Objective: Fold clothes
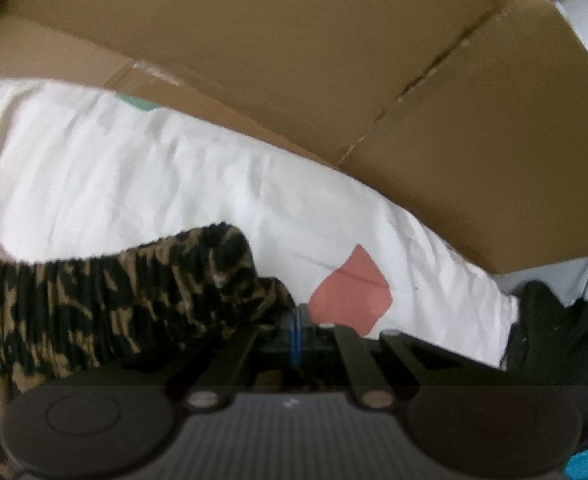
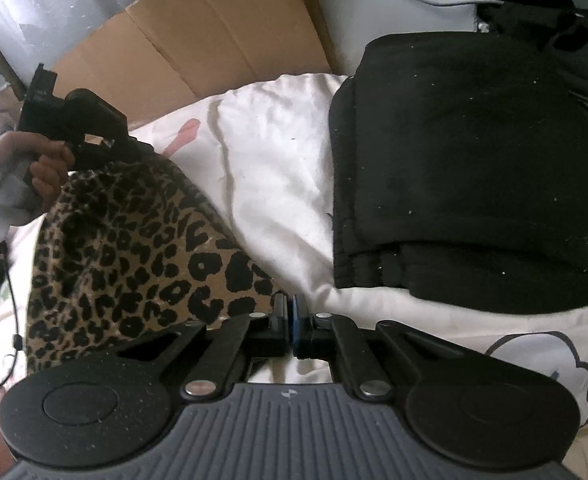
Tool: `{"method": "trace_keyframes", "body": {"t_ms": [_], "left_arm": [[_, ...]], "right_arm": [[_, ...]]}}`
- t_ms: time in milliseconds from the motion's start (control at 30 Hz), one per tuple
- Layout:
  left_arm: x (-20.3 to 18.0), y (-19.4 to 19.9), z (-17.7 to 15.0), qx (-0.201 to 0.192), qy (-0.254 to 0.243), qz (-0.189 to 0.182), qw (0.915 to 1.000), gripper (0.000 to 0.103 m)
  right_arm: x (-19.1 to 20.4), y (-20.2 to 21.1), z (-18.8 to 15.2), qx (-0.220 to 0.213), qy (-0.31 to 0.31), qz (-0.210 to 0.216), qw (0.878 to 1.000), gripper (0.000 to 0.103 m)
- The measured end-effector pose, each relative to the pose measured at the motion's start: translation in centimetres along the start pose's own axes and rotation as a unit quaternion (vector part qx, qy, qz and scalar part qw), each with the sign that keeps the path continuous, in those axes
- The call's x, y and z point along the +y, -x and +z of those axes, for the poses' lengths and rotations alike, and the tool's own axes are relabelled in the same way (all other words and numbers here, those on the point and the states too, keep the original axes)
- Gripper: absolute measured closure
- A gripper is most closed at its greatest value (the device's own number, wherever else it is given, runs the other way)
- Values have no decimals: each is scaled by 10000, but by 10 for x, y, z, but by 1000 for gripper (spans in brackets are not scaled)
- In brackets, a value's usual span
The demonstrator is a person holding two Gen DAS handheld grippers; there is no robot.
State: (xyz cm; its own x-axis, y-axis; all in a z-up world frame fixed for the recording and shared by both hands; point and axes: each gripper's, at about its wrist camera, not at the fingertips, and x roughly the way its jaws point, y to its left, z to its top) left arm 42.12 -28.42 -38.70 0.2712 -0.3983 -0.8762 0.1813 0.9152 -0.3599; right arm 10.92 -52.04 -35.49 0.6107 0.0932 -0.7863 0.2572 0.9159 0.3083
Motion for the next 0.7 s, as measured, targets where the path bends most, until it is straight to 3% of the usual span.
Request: {"method": "trace_keyframes", "body": {"t_ms": [100, 267, 433, 567, 700], "left_arm": [[-6, -8, 2, 84, -202, 88, 9997, 102], [-17, 10, -3, 218, -575, -101, 9981, 89], [-28, 44, 6, 166, -1164, -255, 9927, 89], [-32, 60, 4, 251, -1743, -210, 9841, 89], [-41, 54, -15, 499, -2472, -153, 9676, 89]], "right_arm": [[-2, -5, 0, -3, -157, -99, 9998, 103], [-9, -12, -4, 199, -397, -410, 9982, 101], [-11, 2, 0, -85, -496, -368, 9981, 100], [-6, 12, 4, -338, -478, -250, 9980, 100], [7, 1, 7, -340, -500, -54, 9982, 100]]}}
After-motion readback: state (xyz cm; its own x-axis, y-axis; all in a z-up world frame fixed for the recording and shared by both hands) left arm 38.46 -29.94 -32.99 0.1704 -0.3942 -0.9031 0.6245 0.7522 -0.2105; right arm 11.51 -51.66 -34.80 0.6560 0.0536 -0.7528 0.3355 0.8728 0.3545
